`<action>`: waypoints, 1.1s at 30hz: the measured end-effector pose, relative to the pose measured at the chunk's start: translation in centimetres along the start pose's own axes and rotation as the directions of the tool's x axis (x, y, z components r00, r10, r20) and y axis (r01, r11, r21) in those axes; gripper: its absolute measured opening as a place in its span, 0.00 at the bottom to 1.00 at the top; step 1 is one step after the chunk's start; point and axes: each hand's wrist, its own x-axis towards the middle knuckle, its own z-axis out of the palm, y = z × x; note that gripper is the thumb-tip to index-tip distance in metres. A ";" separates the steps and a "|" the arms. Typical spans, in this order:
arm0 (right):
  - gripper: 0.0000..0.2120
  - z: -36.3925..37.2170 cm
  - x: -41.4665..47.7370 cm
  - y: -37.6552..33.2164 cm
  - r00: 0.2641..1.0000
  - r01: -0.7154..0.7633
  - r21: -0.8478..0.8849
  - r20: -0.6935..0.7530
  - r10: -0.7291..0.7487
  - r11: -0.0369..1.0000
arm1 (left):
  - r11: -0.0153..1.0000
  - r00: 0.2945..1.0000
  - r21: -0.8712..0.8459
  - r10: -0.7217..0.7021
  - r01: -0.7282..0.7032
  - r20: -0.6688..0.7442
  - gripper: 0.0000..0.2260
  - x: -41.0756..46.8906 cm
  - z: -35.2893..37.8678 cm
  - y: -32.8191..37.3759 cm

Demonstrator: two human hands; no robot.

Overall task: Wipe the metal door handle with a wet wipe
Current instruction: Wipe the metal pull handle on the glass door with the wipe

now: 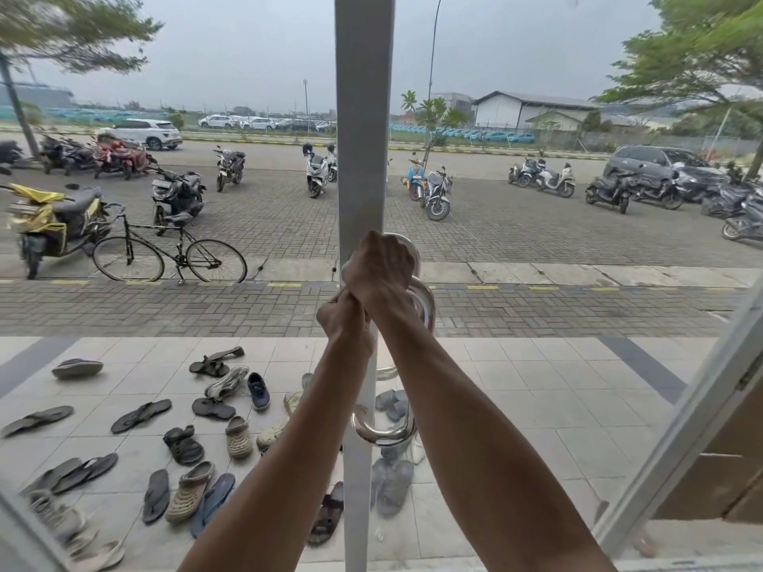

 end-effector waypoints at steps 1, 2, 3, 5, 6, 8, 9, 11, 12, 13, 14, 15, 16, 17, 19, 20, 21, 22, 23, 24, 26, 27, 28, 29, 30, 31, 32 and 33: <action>0.06 0.2 0.2 -0.2 1.000 -0.019 0.012 0.001 0.019 1.000 | 1.000 1.000 0.009 -0.004 0.004 -0.015 0.16 0.3 0.0 0.5; 0.06 0.3 0.4 -0.3 0.999 -0.042 0.025 0.006 0.042 0.999 | 1.000 1.000 0.015 -0.009 0.009 -0.019 0.16 0.5 -0.1 0.9; 0.06 0.4 0.6 -0.4 0.998 -0.068 0.040 0.009 0.068 0.997 | 1.000 1.000 0.019 -0.014 0.014 -0.019 0.16 0.7 -0.1 1.4; 0.07 0.5 1.1 -0.5 0.991 -0.131 0.078 0.023 0.129 0.988 | 1.000 1.000 0.014 -0.021 0.021 0.007 0.13 1.1 -0.2 2.1; 0.08 0.5 1.3 -0.5 0.987 -0.159 0.100 0.031 0.157 0.982 | 1.000 0.999 0.013 -0.025 0.025 0.024 0.12 1.3 -0.2 2.4; 0.09 0.5 1.7 -0.5 0.977 -0.210 0.138 0.049 0.205 0.968 | 0.999 0.999 0.036 -0.026 0.024 0.034 0.10 1.6 0.0 3.0; 0.10 0.5 1.8 -0.4 0.972 -0.233 0.154 0.062 0.226 0.960 | 0.998 0.999 0.061 -0.022 0.020 0.033 0.09 1.8 0.1 3.2; 0.11 0.3 2.2 -0.3 0.962 -0.270 0.183 0.081 0.259 0.945 | 0.992 1.000 0.123 -0.007 0.003 0.030 0.10 2.2 0.5 3.6; 0.11 0.3 2.3 -0.3 0.958 -0.284 0.195 0.087 0.272 0.939 | 0.987 1.000 0.159 0.010 -0.014 0.026 0.11 2.5 0.6 3.8; 0.12 0.2 2.5 -0.3 0.955 -0.295 0.203 0.091 0.282 0.934 | 0.980 0.999 0.198 0.031 -0.035 0.024 0.11 2.7 0.7 4.0; 0.12 0.2 2.7 -0.3 0.953 -0.302 0.208 0.095 0.288 0.931 | 0.971 0.998 0.234 0.047 -0.053 0.031 0.10 3.0 0.7 4.2; 0.12 0.1 2.8 -0.3 0.952 -0.304 0.207 0.099 0.289 0.930 | 0.961 0.997 0.267 0.058 -0.068 0.045 0.09 3.1 0.7 4.4; 0.11 0.1 2.9 -0.3 0.952 -0.303 0.202 0.105 0.287 0.931 | 0.954 0.996 0.288 0.062 -0.079 0.065 0.08 3.3 0.6 4.5; 0.11 0.0 2.9 -0.3 0.954 -0.297 0.193 0.109 0.280 0.935 | 0.949 0.994 0.304 0.063 -0.087 0.087 0.07 3.4 0.3 4.4; 0.11 0.0 2.9 -0.3 0.959 -0.274 0.172 0.117 0.256 0.946 | 0.950 0.989 0.299 0.054 -0.092 0.135 0.08 3.4 -0.3 4.1; 0.11 0.0 2.8 -0.3 0.964 -0.256 0.157 0.119 0.239 0.954 | 0.956 0.988 0.280 0.044 -0.084 0.147 0.10 3.4 -0.6 3.8; 0.11 0.0 2.7 -0.4 0.968 -0.234 0.135 0.119 0.219 0.963 | 0.966 0.988 0.249 0.036 -0.073 0.152 0.12 3.3 -0.9 3.5; 0.10 0.0 2.5 -0.5 0.974 -0.209 0.110 0.118 0.196 0.972 | 0.977 0.988 0.205 0.027 -0.059 0.153 0.13 3.3 -1.1 3.0; 0.09 0.0 2.3 -0.5 0.980 -0.175 0.082 0.112 0.166 0.981 | 0.987 0.988 0.154 0.022 -0.046 0.153 0.13 3.1 -1.2 2.5; 0.08 0.1 2.1 -0.5 0.986 -0.137 0.053 0.102 0.131 0.989 | 0.995 0.989 0.095 0.019 -0.034 0.149 0.13 2.8 -1.1 2.0; 0.05 0.2 1.6 -0.3 0.995 -0.057 -0.002 0.078 0.057 0.998 | 1.000 0.992 0.001 0.016 -0.017 0.128 0.13 2.1 -0.9 0.9; 0.05 0.2 1.4 -0.1 0.998 -0.023 -0.022 0.063 0.024 0.999 | 0.999 0.992 -0.029 0.017 -0.014 0.121 0.14 1.7 -0.8 0.3; 0.05 0.2 1.2 0.3 0.999 0.004 -0.037 0.053 -0.002 0.999 | 0.999 0.992 -0.046 0.027 -0.021 0.126 0.15 1.3 -0.6 -0.3; 0.06 0.1 1.0 0.7 0.999 0.029 -0.040 0.046 -0.027 0.999 | 0.998 0.990 -0.061 0.040 -0.032 0.137 0.15 0.9 -0.5 -0.8; 0.07 0.0 0.8 1.2 0.998 0.047 -0.037 0.047 -0.046 0.998 | 0.996 0.987 -0.074 0.055 -0.045 0.151 0.14 0.6 -0.4 -1.5; 0.09 -0.2 0.7 1.8 0.997 0.063 -0.031 0.053 -0.061 0.998 | 0.994 0.983 -0.089 0.071 -0.056 0.169 0.12 0.2 -0.3 -2.1; 0.10 -0.4 0.6 2.5 0.995 0.076 -0.024 0.064 -0.074 0.997 | 0.992 0.979 -0.100 0.089 -0.071 0.184 0.09 -0.2 -0.1 -2.6; 0.11 -0.6 0.4 3.2 0.993 0.092 -0.019 0.082 -0.091 0.996 | 0.989 0.976 -0.118 0.110 -0.088 0.190 0.05 -0.7 0.0 -3.1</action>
